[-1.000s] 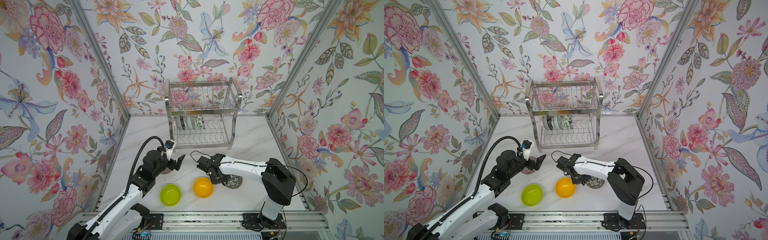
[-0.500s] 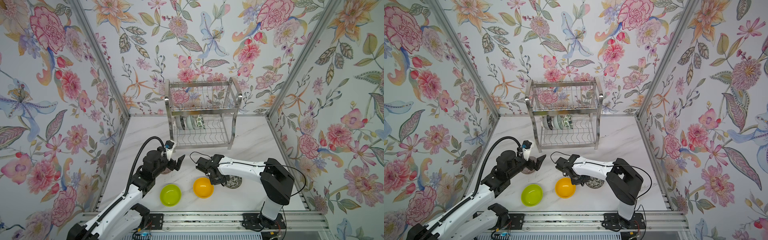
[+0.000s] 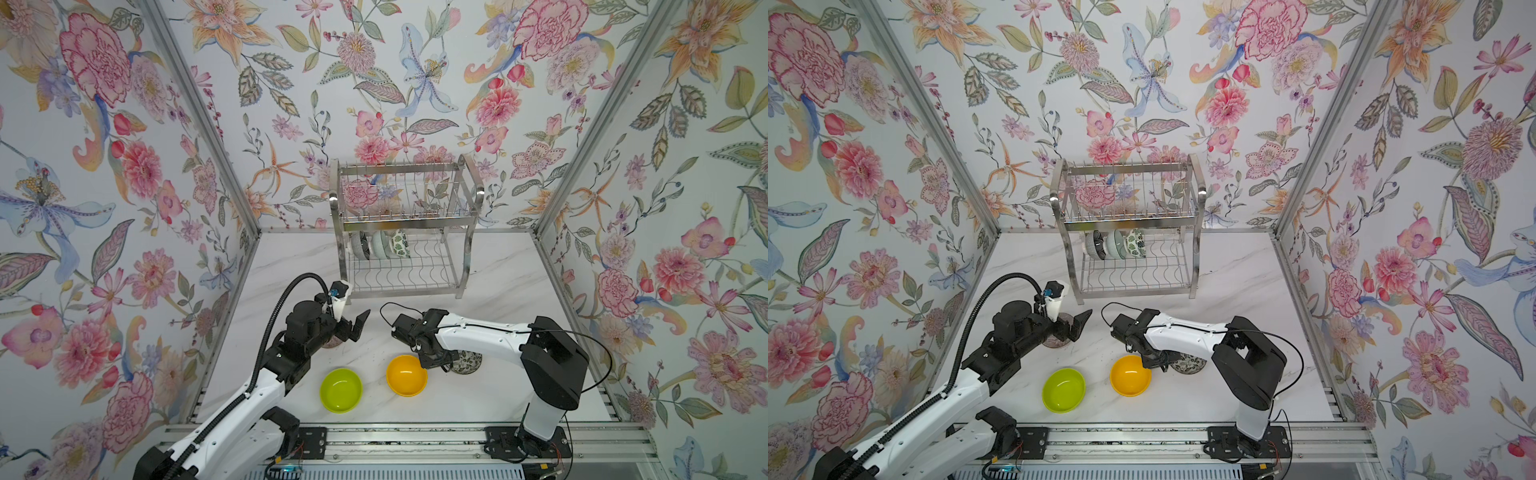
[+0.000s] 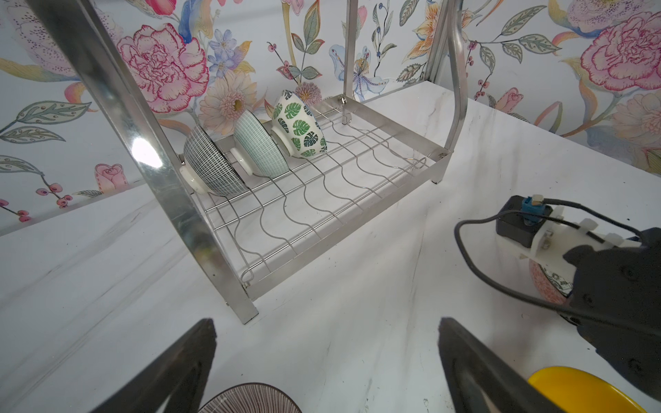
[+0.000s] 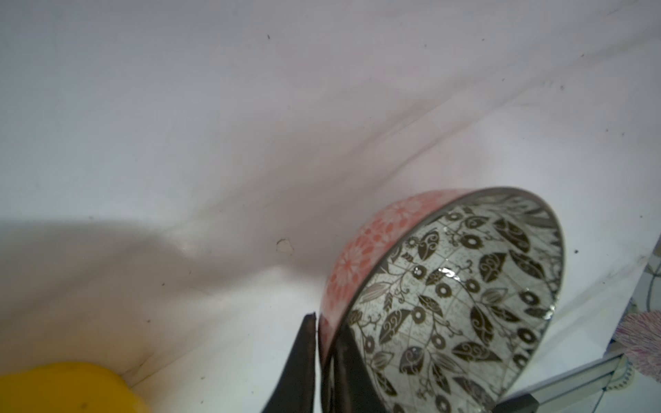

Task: Load the bowls into the dish rack
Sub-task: 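Lift and tilt the pink leaf-pattern bowl up with the right gripper, then carry the pink leaf-pattern bowl with the right gripper toward the rack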

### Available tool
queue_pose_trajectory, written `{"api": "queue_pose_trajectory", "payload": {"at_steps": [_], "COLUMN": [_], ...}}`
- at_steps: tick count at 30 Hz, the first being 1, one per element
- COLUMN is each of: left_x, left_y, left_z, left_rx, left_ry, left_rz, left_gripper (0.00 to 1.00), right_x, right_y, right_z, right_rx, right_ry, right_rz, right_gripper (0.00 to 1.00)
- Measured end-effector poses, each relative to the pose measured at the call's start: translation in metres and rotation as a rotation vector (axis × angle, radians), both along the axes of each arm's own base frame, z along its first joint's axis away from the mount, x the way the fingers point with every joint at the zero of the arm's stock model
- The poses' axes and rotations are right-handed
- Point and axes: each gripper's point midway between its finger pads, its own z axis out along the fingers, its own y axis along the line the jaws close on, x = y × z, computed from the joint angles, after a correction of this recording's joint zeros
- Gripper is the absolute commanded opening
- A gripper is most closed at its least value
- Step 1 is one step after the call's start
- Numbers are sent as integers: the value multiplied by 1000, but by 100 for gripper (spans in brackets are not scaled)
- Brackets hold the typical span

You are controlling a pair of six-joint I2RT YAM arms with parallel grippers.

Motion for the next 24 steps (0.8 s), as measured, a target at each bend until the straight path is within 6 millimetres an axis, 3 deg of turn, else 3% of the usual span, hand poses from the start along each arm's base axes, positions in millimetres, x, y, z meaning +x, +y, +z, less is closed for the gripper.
{"api": "queue_pose_trajectory", "payload": {"at_steps": [20,24], "left_x": [0,0], "left_y": [0,0], "left_z": [0,0], "left_rx": [3,3], "left_ry": [-1,-2], "left_rz": [-2,-2], "left_gripper": [99,99], "right_x": [5,7], "right_y": [-8,-7], "right_z": [-7,-8], "right_rx": [11,18], "right_ry": [-4,-8], "right_rz": [-29,-30], "right_gripper": [22,19]}}
